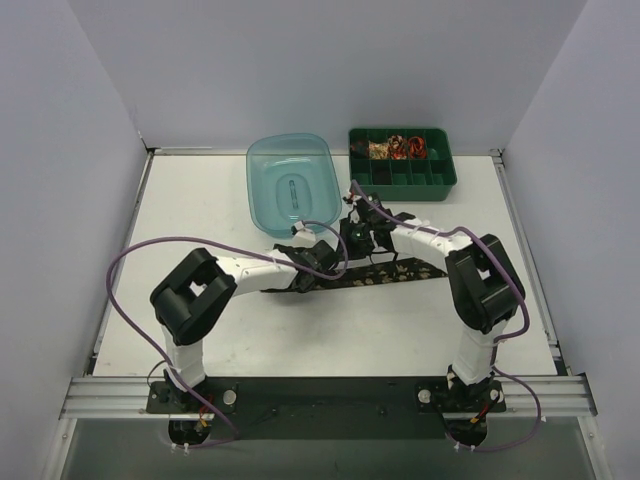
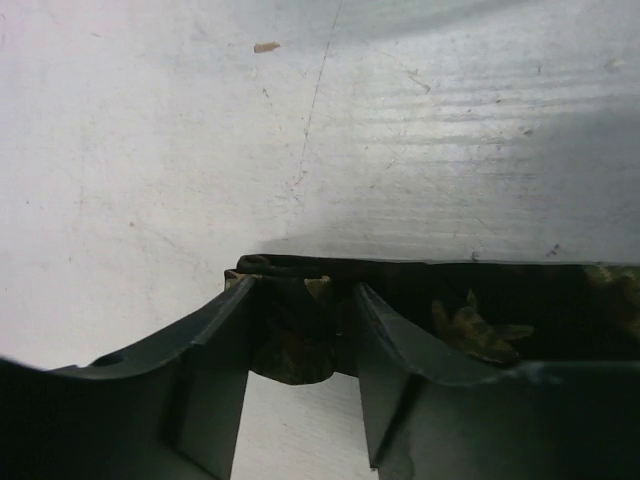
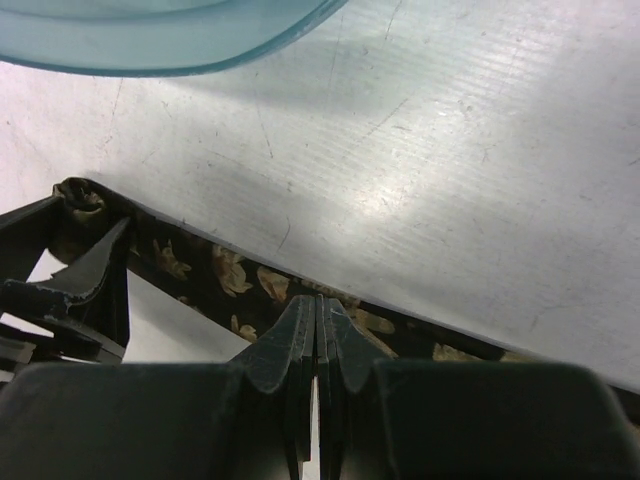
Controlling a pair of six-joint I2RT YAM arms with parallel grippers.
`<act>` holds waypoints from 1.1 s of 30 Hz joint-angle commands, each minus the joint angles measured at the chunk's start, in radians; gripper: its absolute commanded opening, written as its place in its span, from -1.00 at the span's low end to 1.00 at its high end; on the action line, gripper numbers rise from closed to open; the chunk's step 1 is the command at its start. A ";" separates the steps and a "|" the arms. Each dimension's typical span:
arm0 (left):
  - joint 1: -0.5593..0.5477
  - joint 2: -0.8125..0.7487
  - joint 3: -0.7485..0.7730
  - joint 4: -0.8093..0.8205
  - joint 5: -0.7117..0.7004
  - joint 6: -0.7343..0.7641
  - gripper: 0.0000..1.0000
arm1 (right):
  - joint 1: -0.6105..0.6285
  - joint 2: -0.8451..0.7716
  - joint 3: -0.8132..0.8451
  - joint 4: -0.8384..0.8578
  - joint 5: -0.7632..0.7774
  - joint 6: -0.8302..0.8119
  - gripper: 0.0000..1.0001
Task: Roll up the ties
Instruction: Roll the tie at the center of the board.
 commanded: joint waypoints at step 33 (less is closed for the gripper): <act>-0.070 -0.182 -0.022 0.006 -0.067 -0.139 0.37 | 0.021 -0.058 0.009 0.047 -0.062 0.018 -1.00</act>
